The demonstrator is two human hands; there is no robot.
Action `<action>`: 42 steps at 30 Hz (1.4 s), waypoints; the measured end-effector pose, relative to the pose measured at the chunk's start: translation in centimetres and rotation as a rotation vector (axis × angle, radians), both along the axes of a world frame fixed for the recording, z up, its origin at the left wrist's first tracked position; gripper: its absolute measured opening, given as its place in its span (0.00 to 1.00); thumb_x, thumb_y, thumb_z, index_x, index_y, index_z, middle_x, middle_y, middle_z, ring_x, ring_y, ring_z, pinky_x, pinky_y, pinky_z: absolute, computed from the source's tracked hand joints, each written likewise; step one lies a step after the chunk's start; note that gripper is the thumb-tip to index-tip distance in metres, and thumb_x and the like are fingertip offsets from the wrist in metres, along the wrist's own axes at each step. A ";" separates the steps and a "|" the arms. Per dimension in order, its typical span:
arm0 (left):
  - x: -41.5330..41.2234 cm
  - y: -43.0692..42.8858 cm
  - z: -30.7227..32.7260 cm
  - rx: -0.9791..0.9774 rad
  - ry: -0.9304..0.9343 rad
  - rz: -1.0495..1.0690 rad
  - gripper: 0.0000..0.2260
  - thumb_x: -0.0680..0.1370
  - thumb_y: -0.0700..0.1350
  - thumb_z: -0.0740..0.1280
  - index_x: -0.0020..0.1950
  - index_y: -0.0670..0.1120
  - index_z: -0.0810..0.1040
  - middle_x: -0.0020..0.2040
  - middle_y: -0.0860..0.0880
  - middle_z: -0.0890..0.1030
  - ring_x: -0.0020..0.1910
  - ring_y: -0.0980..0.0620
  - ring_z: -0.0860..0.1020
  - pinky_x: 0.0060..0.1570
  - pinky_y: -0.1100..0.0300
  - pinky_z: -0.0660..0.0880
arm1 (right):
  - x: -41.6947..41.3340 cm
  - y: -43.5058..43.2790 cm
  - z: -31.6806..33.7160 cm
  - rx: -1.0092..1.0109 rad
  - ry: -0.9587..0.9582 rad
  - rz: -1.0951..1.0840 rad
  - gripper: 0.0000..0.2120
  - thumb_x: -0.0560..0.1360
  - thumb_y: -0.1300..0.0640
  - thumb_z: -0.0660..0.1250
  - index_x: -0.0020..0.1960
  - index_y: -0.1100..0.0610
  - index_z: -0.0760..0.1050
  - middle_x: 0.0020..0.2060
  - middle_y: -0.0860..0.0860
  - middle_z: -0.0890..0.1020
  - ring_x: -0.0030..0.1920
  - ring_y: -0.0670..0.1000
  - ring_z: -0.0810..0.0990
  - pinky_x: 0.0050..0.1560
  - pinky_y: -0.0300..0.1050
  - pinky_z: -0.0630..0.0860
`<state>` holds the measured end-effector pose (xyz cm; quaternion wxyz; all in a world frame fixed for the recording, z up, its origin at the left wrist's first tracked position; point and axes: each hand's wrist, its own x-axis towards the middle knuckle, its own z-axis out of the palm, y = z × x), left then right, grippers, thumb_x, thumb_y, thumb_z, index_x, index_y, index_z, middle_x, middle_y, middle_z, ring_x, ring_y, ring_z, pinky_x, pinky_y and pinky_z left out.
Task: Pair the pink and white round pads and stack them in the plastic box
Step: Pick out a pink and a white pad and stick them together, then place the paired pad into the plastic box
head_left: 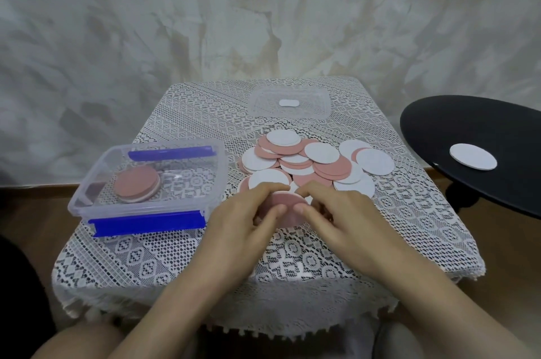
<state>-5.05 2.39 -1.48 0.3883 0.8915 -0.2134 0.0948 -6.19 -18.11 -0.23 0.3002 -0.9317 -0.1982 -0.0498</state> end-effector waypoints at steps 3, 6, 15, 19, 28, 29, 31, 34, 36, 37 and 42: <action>-0.1 -0.1 -0.4 0.086 -0.027 -0.010 0.04 0.81 0.51 0.65 0.50 0.60 0.73 0.38 0.59 0.77 0.40 0.59 0.75 0.35 0.58 0.69 | 0.0 0.4 -0.4 -0.137 0.009 0.016 0.06 0.84 0.45 0.56 0.55 0.46 0.68 0.36 0.43 0.77 0.40 0.51 0.76 0.42 0.51 0.72; -0.4 -0.3 -0.1 0.034 -0.075 0.002 0.05 0.81 0.48 0.65 0.51 0.60 0.73 0.39 0.59 0.76 0.41 0.58 0.75 0.36 0.61 0.68 | -0.3 0.4 0.1 -0.107 -0.029 0.003 0.07 0.84 0.46 0.55 0.53 0.48 0.68 0.35 0.43 0.75 0.39 0.50 0.76 0.42 0.51 0.72; -0.4 -0.4 -0.7 0.123 0.009 -0.031 0.03 0.82 0.47 0.62 0.55 0.53 0.72 0.41 0.54 0.78 0.40 0.55 0.75 0.41 0.51 0.73 | -0.2 0.6 -0.6 -0.111 0.029 0.011 0.09 0.84 0.47 0.56 0.46 0.43 0.59 0.32 0.43 0.71 0.35 0.48 0.70 0.34 0.45 0.64; -0.7 0.4 0.4 0.017 0.039 -0.022 0.04 0.82 0.50 0.63 0.56 0.54 0.74 0.39 0.53 0.80 0.37 0.54 0.76 0.40 0.52 0.74 | -0.2 0.9 -0.2 0.022 0.001 -0.005 0.05 0.83 0.46 0.59 0.49 0.42 0.66 0.32 0.43 0.76 0.36 0.46 0.73 0.36 0.37 0.66; -1.0 3.3 2.7 -0.272 0.173 0.086 0.06 0.81 0.49 0.67 0.55 0.59 0.77 0.44 0.52 0.82 0.41 0.51 0.80 0.40 0.50 0.79 | 0.6 3.8 1.0 0.426 0.123 0.028 0.06 0.81 0.50 0.64 0.53 0.40 0.78 0.41 0.45 0.82 0.40 0.48 0.82 0.45 0.58 0.80; -0.9 3.8 2.7 -0.299 0.189 0.096 0.06 0.81 0.49 0.67 0.55 0.60 0.78 0.44 0.53 0.82 0.41 0.51 0.80 0.37 0.53 0.79 | 0.9 4.3 0.9 0.432 0.133 0.034 0.06 0.81 0.51 0.65 0.54 0.41 0.79 0.41 0.45 0.83 0.40 0.48 0.82 0.45 0.58 0.80; -0.9 4.8 2.7 -0.343 0.219 0.109 0.07 0.81 0.48 0.67 0.55 0.61 0.78 0.44 0.54 0.82 0.40 0.52 0.80 0.35 0.58 0.78 | 1.3 5.4 1.1 0.439 0.150 0.044 0.07 0.81 0.52 0.65 0.56 0.43 0.79 0.40 0.45 0.83 0.38 0.47 0.82 0.44 0.55 0.81; -0.7 6.5 2.7 -0.337 0.191 0.143 0.08 0.80 0.49 0.67 0.56 0.60 0.79 0.47 0.57 0.83 0.44 0.55 0.81 0.41 0.53 0.81 | 1.9 7.2 1.7 0.507 0.181 0.076 0.08 0.81 0.57 0.67 0.55 0.45 0.79 0.37 0.47 0.82 0.35 0.47 0.82 0.37 0.46 0.81; -0.7 7.9 2.9 -0.369 0.202 0.157 0.09 0.78 0.51 0.67 0.57 0.60 0.79 0.49 0.56 0.84 0.47 0.54 0.83 0.44 0.48 0.82 | 2.3 8.6 2.2 0.542 0.209 0.100 0.09 0.81 0.59 0.67 0.54 0.46 0.79 0.37 0.48 0.83 0.35 0.47 0.81 0.35 0.43 0.80; -0.6 8.7 2.9 -0.378 0.210 0.170 0.10 0.77 0.52 0.67 0.58 0.60 0.79 0.50 0.57 0.84 0.48 0.53 0.83 0.47 0.46 0.82 | 2.5 9.3 2.4 0.538 0.215 0.115 0.09 0.81 0.60 0.67 0.53 0.46 0.79 0.37 0.48 0.83 0.35 0.48 0.82 0.35 0.44 0.80; -0.3 13.0 3.1 -0.326 0.155 0.287 0.12 0.74 0.57 0.71 0.57 0.64 0.79 0.46 0.63 0.82 0.42 0.59 0.81 0.44 0.52 0.79 | 3.4 12.7 3.3 0.543 0.277 0.135 0.07 0.81 0.59 0.67 0.54 0.48 0.79 0.38 0.51 0.84 0.35 0.52 0.83 0.32 0.48 0.81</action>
